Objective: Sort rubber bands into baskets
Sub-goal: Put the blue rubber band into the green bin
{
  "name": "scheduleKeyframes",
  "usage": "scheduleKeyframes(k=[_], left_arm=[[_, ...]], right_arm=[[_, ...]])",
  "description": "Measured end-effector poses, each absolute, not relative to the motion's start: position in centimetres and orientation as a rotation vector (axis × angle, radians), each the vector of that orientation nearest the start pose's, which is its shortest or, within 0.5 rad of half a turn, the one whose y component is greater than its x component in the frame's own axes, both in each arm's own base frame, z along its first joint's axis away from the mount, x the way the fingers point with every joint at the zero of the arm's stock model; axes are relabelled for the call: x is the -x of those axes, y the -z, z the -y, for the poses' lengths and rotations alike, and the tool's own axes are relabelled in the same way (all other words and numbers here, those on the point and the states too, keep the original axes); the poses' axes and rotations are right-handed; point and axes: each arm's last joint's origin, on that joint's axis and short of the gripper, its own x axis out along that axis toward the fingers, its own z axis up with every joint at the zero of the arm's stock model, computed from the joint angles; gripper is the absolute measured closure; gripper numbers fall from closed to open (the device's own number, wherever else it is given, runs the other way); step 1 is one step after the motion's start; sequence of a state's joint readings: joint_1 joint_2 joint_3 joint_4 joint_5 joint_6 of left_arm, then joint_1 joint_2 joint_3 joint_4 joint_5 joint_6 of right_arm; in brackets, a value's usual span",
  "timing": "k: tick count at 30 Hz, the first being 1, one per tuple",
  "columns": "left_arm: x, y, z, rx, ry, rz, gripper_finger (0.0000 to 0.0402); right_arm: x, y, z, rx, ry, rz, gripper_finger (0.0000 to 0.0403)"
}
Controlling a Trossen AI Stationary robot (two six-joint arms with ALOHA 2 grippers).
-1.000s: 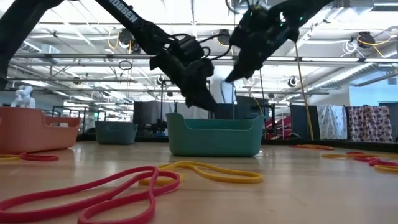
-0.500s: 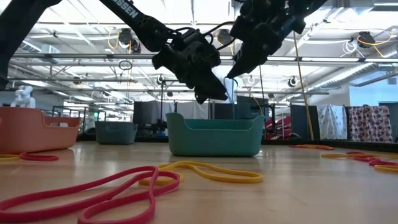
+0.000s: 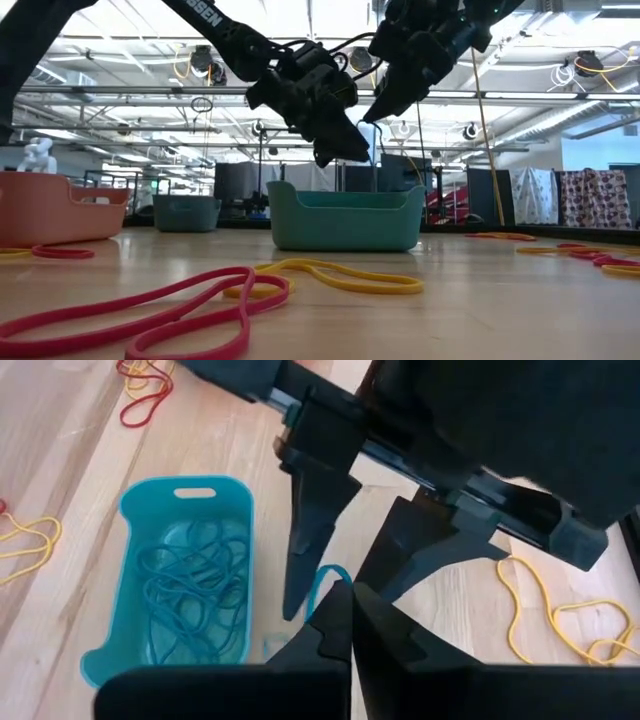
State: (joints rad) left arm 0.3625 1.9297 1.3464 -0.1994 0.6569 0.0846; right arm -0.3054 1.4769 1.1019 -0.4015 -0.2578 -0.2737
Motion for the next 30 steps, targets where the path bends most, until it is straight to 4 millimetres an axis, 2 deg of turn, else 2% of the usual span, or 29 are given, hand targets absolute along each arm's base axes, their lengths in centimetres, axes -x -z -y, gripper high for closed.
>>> scheduleKeyframes(k=[3, 7, 9, 18, 24, 26, 30], left_arm=[[-39.5, -20.2, -12.9, 0.293, 0.293, -0.677, 0.0292], [-39.6, -20.1, -12.4, 0.284, 0.291, -0.683, 0.0368], [-39.7, -20.1, -12.2, 0.274, 0.273, -0.689, 0.0391], [-39.9, -20.1, -11.8, 0.262, 0.260, -0.700, 0.0398], [-39.4, -20.1, -11.7, 0.295, 0.225, -0.749, 0.0399], [-38.9, -20.8, -11.6, 0.291, 0.203, -0.767, 0.0399], [-37.5, -24.3, -10.9, 0.264, 0.207, -0.756, 0.0399]], right_arm=[[-30.1, -26.5, 8.7, 0.043, -0.060, -0.744, 0.0402], [-30.1, -26.5, 8.7, 0.041, -0.061, -0.750, 0.0402], [-30.0, -26.5, 8.7, 0.039, -0.063, -0.754, 0.0402], [-29.9, -26.3, 8.6, 0.040, -0.069, -0.770, 0.0399], [-29.5, -26.0, 8.6, 0.022, -0.065, -0.823, 0.0368], [-29.2, -26.0, 8.5, 0.017, -0.068, -0.845, 0.0357], [-28.4, -26.7, 8.2, -0.011, -0.059, -0.860, 0.0344]])
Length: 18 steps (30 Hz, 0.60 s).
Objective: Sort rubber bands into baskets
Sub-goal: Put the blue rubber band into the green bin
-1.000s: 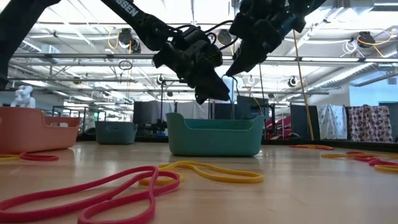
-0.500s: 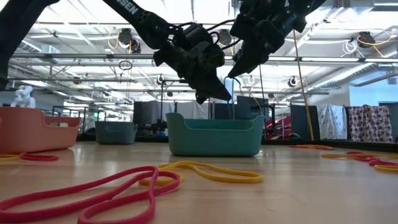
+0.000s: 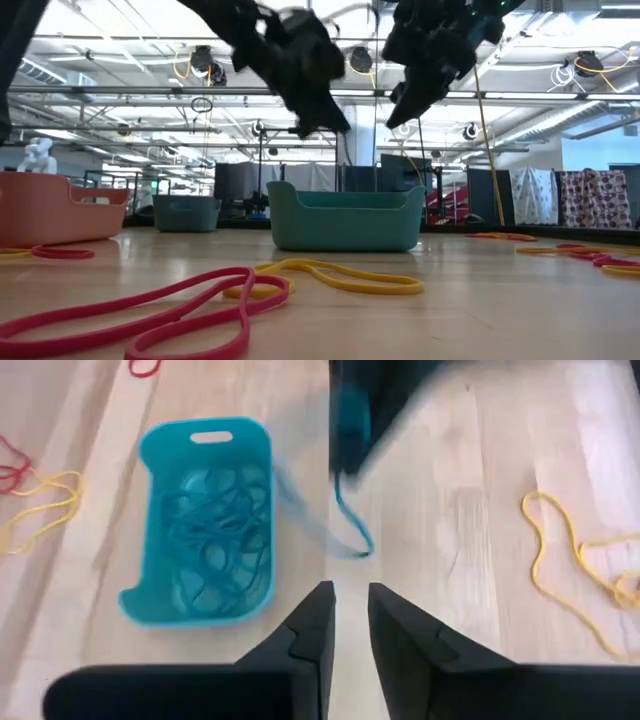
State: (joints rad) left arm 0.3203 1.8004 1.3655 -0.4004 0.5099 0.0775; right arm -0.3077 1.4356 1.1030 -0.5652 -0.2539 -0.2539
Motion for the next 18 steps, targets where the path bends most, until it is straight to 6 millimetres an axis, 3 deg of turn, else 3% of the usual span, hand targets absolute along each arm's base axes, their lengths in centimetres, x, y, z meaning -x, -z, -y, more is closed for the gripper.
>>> scheduleKeyframes(k=[6, 10, 18], left_arm=[[-35.3, -28.9, -8.1, 0.196, 0.223, -0.705, 0.0400], [-34.5, -30.9, -5.3, 0.189, 0.259, -0.678, 0.0400], [-35.0, -30.9, 0.1, 0.084, 0.274, -0.699, 0.0400]], right_arm=[[-26.8, -28.0, 7.4, -0.064, -0.056, -0.873, 0.0342], [-26.3, -28.5, 6.0, -0.088, -0.082, -0.886, 0.0342], [-26.9, -28.5, 1.1, 0.008, -0.261, -0.897, 0.0342]])
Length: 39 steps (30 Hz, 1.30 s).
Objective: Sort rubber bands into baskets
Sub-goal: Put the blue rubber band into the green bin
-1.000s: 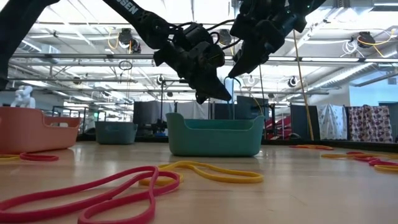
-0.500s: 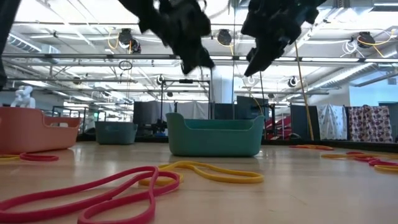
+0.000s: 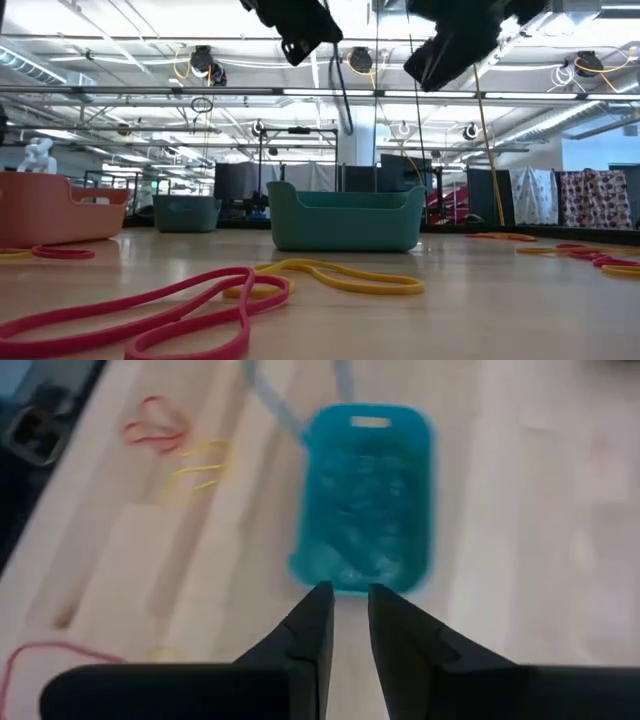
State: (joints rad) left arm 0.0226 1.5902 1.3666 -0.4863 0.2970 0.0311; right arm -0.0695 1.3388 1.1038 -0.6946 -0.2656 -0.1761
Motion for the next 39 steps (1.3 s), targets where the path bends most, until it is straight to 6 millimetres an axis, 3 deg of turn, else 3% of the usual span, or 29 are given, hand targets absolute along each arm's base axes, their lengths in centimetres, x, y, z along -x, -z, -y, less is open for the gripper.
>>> scheduleKeyframes(k=[5, 10, 13, 20, 24, 32, 39], left_arm=[[-35.7, -29.6, 1.9, 0.054, 0.284, -0.745, 0.0397], [-36.6, -28.0, 2.6, 0.069, 0.276, -0.795, 0.0395], [-37.1, -26.8, 2.7, 0.092, 0.235, -0.834, 0.0395], [-38.1, -24.6, 2.6, 0.150, 0.144, -0.899, 0.0394], [-38.5, -23.5, 2.4, 0.115, 0.049, -0.929, 0.0394], [-39.0, -21.6, 1.4, 0.113, -0.135, -0.978, 0.0393], [-38.6, -21.9, 1.1, 0.098, -0.192, -0.987, 0.0393]], right_arm=[[-26.8, -27.7, -2.6, 0.088, -0.355, -0.893, 0.0344], [-25.7, -25.3, -5.1, 0.254, -0.242, -0.906, 0.0361], [-24.2, -24.0, -6.0, 0.296, -0.200, -0.799, 0.0376], [-21.1, -21.6, -6.2, 0.189, -0.182, -0.455, 0.0401], [-20.4, -20.9, -6.0, 0.195, -0.187, -0.364, 0.0399], [-20.0, -20.4, -5.8, 0.225, -0.198, -0.423, 0.0401], [-19.7, -19.8, -5.8, 0.250, -0.204, -0.480, 0.0401]])
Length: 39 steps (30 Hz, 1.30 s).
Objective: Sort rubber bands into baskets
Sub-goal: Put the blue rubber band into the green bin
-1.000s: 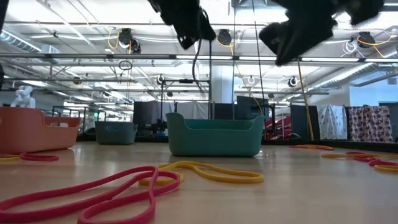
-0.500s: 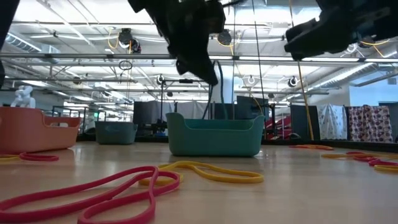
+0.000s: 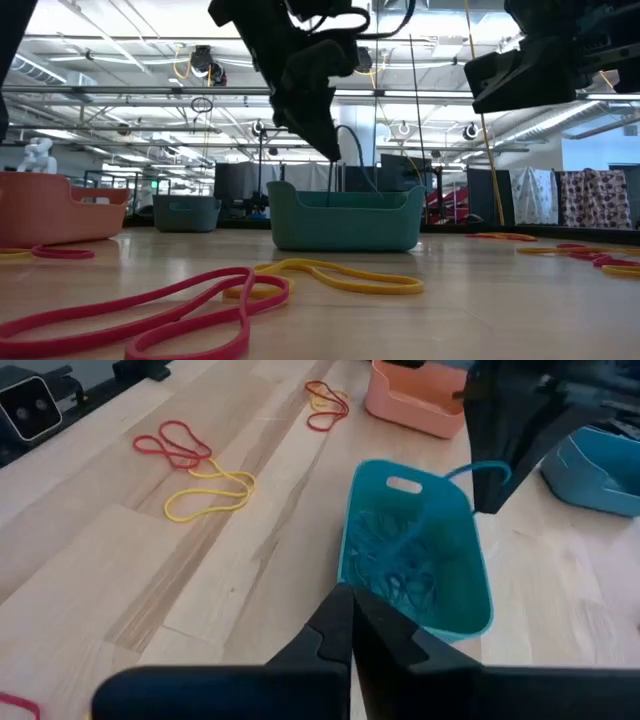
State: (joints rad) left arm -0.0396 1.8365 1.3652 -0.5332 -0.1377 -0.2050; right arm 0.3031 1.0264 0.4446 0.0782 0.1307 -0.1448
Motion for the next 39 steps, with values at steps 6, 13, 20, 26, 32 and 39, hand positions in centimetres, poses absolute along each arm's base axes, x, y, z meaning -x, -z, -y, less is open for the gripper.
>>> scheduleKeyframes(k=[6, 13, 20, 26, 32, 39], left_arm=[[-37.7, -22.6, 1.0, 0.105, -0.242, -1.121, 0.0393], [-37.5, -23.2, 1.3, 0.377, -0.302, -1.158, 0.0393], [-37.7, -23.0, 1.5, 0.454, -0.288, -1.159, 0.0393], [-38.7, -23.5, 1.4, 0.423, -0.265, -1.046, 0.0393], [-38.8, -23.5, 1.4, 0.426, -0.259, -1.033, 0.0393], [-38.7, -23.5, 1.6, 0.432, -0.235, -1.050, 0.0354]], right_arm=[[-19.8, -20.0, -5.8, 0.243, -0.203, -0.455, 0.0402], [-19.9, -20.1, -5.8, 0.241, -0.203, -0.449, 0.0402], [-19.9, -20.2, -5.8, 0.257, -0.207, -0.440, 0.0403], [-20.0, -20.5, -5.9, 0.254, -0.205, -0.405, 0.0403], [-20.0, -20.5, -5.9, 0.254, -0.205, -0.403, 0.0403], [-20.0, -20.5, -5.9, 0.254, -0.205, -0.403, 0.0402]])
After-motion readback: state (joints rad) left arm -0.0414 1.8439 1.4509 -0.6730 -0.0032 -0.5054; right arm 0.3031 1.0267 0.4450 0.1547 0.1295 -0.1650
